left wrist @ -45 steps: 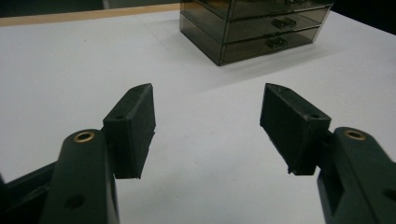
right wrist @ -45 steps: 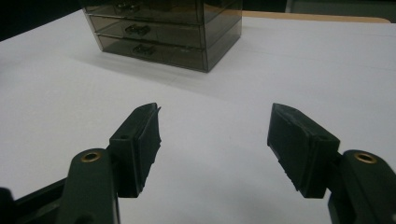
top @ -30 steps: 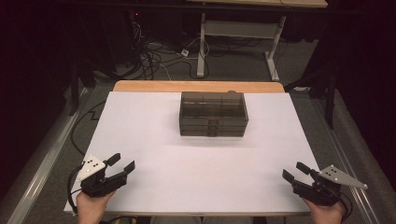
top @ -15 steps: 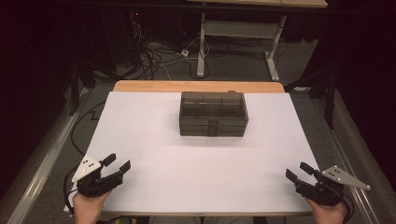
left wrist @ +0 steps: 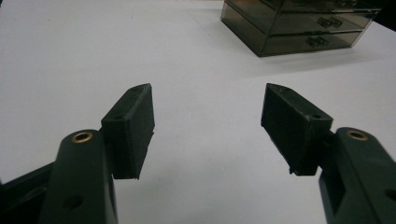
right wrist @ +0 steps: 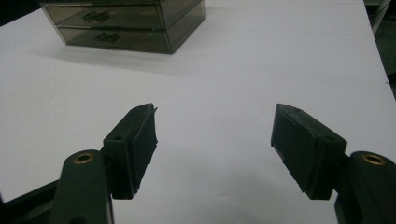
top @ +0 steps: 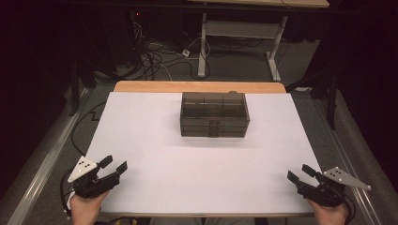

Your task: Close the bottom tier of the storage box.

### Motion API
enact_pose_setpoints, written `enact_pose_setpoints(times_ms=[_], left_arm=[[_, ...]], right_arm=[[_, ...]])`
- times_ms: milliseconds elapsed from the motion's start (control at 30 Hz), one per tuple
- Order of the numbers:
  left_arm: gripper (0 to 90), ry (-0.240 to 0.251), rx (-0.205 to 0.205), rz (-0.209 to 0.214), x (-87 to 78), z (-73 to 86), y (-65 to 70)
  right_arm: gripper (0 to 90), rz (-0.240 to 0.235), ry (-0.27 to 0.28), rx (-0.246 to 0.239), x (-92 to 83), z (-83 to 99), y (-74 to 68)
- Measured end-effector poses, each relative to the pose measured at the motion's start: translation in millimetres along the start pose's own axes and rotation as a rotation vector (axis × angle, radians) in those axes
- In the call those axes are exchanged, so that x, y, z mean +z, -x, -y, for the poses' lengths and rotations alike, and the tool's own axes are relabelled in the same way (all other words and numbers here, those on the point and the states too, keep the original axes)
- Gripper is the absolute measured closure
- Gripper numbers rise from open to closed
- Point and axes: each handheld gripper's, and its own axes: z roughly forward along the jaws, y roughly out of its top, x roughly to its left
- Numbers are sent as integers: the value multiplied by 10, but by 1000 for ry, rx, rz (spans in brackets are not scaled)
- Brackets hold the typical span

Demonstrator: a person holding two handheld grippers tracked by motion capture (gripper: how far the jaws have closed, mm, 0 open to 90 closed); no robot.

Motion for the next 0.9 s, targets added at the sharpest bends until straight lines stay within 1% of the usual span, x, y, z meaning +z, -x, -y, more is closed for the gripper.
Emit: enact_pose_setpoints(times_ms=[200, 367, 533, 667, 900], left_arm=[[338, 3, -13, -2, -3, 7, 11], [337, -8, 3, -3, 8, 26, 25], [338, -16, 4, 4, 25, 37, 33], [337, -23, 15, 9, 25, 49, 45], [338, -28, 19, 12, 32, 56, 47]], right_arm=[[316, 2, 4, 8, 2, -1, 14], [310, -3, -2, 13, 13, -1, 14], [305, -3, -4, 11, 18, -3, 12], [303, -2, -6, 8, 22, -3, 8], [300, -3, -10, 9, 31, -4, 6]])
